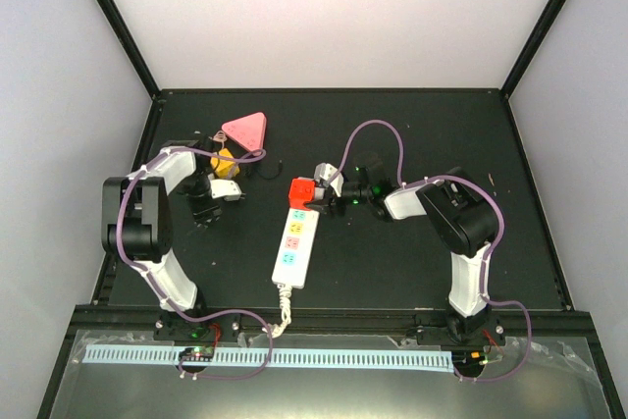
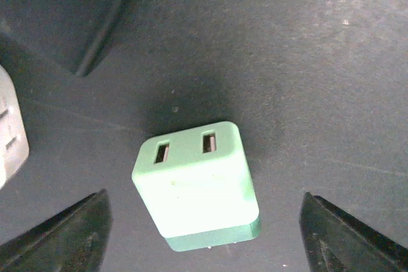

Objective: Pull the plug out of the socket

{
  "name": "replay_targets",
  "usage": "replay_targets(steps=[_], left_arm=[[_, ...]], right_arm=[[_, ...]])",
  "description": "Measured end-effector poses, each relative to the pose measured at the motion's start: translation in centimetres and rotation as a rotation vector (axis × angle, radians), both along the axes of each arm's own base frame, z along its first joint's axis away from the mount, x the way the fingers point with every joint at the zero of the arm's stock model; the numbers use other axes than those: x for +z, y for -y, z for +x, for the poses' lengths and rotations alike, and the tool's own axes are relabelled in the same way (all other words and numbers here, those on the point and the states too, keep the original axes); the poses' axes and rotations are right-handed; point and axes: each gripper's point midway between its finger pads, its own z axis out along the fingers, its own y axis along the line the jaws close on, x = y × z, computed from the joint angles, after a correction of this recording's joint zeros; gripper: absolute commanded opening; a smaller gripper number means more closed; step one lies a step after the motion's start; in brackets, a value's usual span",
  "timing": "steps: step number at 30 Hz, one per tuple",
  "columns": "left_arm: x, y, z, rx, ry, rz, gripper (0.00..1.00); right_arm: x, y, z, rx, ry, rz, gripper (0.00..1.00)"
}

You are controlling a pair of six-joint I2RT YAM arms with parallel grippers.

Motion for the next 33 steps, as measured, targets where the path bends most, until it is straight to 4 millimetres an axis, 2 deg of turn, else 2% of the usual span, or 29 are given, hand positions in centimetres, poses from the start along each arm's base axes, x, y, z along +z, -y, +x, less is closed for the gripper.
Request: replay_targets(steps=[1,2,6,9,14,20,24,26,28,33], left_arm=[[0.0,0.1,0.0,0.001,0.0,-0.004,0.98],[0.0,0.2,0.0,0.0,-0.001,-0.011,0.99],[0.9,1.0,0.6,0.013,0.019,-0.056,0.99],[2.7,1.7,1.7,0.017,0.068,-0.099,0.99],[7.4,3.3,3.9,0.015,0.237,-0.196,0.99],[14.5,5.8,6.4,0.007,0.519,-0.348,0.99],[19.2,8.2,6.8,-0.042,0.676,-0.503,0.99],[20.8,9.6,6.8,-0.082,0.715,-0.586,0.99],[21.2,11.1,6.4,-0.13,0.701,-0.655,0.99],[20.0,14.8,5.8,-0.256,0.58,-0.796,0.99]], right_arm=[[0.0,0.0,0.0,0.0,0.0,0.0,0.02],[0.0,0.0,0.0,0.0,0.0,0.0,0.02],[0.0,0.0,0.0,0.0,0.0,0.0,0.02],[0.0,0.0,0.0,0.0,0.0,0.0,0.02],[0.0,0.0,0.0,0.0,0.0,0.0,0.02],[0.0,0.0,0.0,0.001,0.0,0.0,0.02],[0.0,0.0,0.0,0.001,0.0,0.0,0.03],[0.0,0.0,0.0,0.0,0.0,0.0,0.06],[0.0,0.0,0.0,0.001,0.0,0.0,0.19],[0.0,0.0,0.0,0.001,0.0,0.0,0.36]])
